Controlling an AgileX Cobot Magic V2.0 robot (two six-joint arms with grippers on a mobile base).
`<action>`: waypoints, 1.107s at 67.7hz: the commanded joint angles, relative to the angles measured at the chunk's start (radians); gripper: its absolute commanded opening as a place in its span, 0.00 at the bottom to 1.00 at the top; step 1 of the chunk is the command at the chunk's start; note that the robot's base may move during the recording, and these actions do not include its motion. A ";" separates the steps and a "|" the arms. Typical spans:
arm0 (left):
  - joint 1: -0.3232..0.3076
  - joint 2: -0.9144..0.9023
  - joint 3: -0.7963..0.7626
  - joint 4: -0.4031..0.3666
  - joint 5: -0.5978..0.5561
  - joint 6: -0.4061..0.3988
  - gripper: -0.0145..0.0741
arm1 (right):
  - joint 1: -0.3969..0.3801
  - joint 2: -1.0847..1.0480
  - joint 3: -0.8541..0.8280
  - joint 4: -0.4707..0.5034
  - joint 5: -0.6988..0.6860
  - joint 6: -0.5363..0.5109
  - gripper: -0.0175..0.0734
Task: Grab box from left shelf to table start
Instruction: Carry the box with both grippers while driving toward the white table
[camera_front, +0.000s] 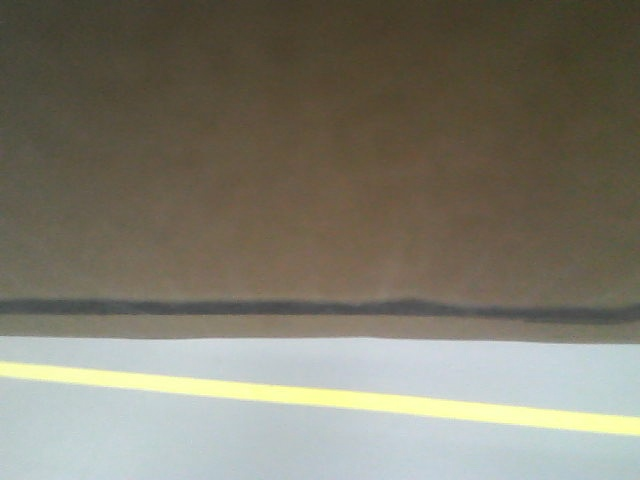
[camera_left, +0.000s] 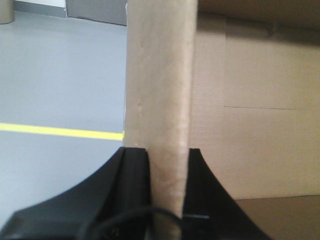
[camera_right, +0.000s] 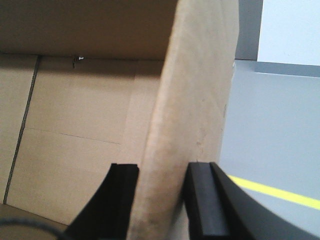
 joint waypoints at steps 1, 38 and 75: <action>-0.008 0.016 -0.037 -0.060 -0.190 -0.019 0.05 | -0.003 0.023 -0.030 -0.031 -0.154 -0.021 0.26; -0.008 0.016 -0.037 -0.060 -0.188 -0.019 0.05 | -0.003 0.023 -0.030 -0.031 -0.154 -0.021 0.26; -0.008 0.016 -0.037 -0.060 -0.183 -0.019 0.05 | -0.003 0.023 -0.030 -0.031 -0.154 -0.021 0.26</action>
